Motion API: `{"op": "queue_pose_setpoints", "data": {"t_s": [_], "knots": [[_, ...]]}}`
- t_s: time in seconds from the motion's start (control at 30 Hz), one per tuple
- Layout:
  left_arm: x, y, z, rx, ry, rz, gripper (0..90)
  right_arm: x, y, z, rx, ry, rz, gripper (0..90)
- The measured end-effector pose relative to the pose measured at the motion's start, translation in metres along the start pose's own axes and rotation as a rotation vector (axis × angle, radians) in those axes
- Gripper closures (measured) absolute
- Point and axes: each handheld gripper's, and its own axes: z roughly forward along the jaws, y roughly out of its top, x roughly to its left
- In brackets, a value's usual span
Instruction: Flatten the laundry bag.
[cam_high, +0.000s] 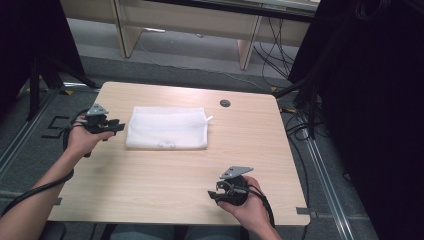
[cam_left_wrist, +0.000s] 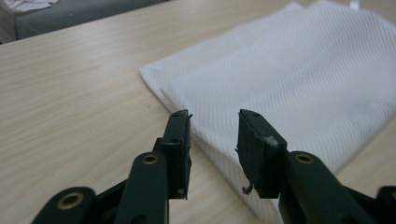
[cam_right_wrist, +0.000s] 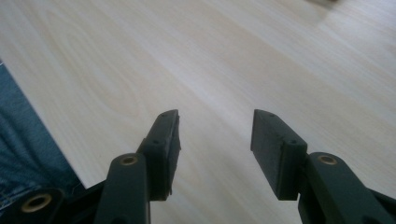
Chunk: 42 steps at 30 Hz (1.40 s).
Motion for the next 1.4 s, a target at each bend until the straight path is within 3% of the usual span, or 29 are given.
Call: {"op": "queue_pose_setpoints", "data": {"t_s": [0.07, 0.1, 0.13, 0.17, 0.23, 0.27, 0.47, 0.5, 0.7, 0.8, 0.87, 0.9, 1.03, 1.13, 1.23, 1.3, 1.4], "knots": [[0.002, 0.004, 0.009, 0.006, 0.015, -0.026, 57.8, -0.002, 0.003, 0.000, 0.018, 0.000, 0.016, 52.7], [0.003, 0.006, 0.014, 0.034, 0.018, -0.020, 56.7, -0.002, 0.004, 0.000, 0.026, -0.004, 0.019, 52.7], [0.003, 0.006, 0.021, 0.049, 0.022, -0.035, 55.7, -0.001, 0.002, 0.004, -0.013, -0.015, 0.010, 52.7], [0.003, 0.006, 0.029, 0.067, 0.024, -0.045, 54.5, 0.000, 0.004, 0.000, 0.030, 0.000, 0.016, 52.7], [0.004, 0.005, 0.043, 0.092, 0.033, -0.070, 51.5, 0.000, 0.003, 0.001, 0.025, -0.002, 0.003, 52.7], [0.007, 0.005, 0.053, 0.131, 0.033, -0.062, 50.0, 0.001, 0.001, 0.000, 0.034, 0.005, 0.015, 52.8], [0.007, 0.004, 0.072, 0.176, 0.034, -0.075, 47.9, -0.002, -0.002, 0.001, 0.038, 0.008, 0.010, 52.8], [0.006, 0.003, 0.076, 0.182, 0.034, -0.073, 47.9, 0.000, -0.003, 0.001, 0.025, 0.012, 0.027, 52.8], [-0.005, 0.000, 0.085, 0.176, 0.066, 0.087, 57.4, 0.003, -0.003, 0.000, 0.011, 0.010, 0.005, 52.9], [-0.013, 0.001, 0.087, 0.180, 0.087, 0.204, 71.3, 0.003, -0.002, 0.000, 0.035, 0.017, -0.002, 52.8], [-0.018, 0.001, 0.089, 0.187, 0.105, 0.248, 74.8, 0.003, -0.002, 0.000, 0.035, 0.017, -0.002, 52.9], [-0.019, 0.001, 0.090, 0.192, 0.107, 0.260, 79.1, 0.003, -0.002, 0.000, 0.033, 0.017, -0.003, 52.9], [-0.021, 0.002, 0.092, 0.197, 0.111, 0.244, 81.6, 0.004, -0.001, -0.001, 0.033, 0.023, 0.009, 52.7], [-0.020, 0.004, 0.091, 0.200, 0.117, 0.256, 84.6, 0.004, -0.003, 0.001, 0.022, 0.027, 0.012, 52.7], [-0.021, 0.009, 0.087, 0.187, 0.120, 0.260, 85.3, 0.004, -0.002, 0.001, 0.035, 0.025, -0.008, 52.6], [-0.021, 0.011, 0.082, 0.161, 0.121, 0.266, 85.3, 0.005, -0.003, 0.002, 0.015, 0.033, 0.011, 52.6], [-0.021, 0.016, 0.071, 0.127, 0.118, 0.280, 85.3, 0.004, -0.002, 0.001, 0.029, 0.026, 0.004, 52.6]]}}
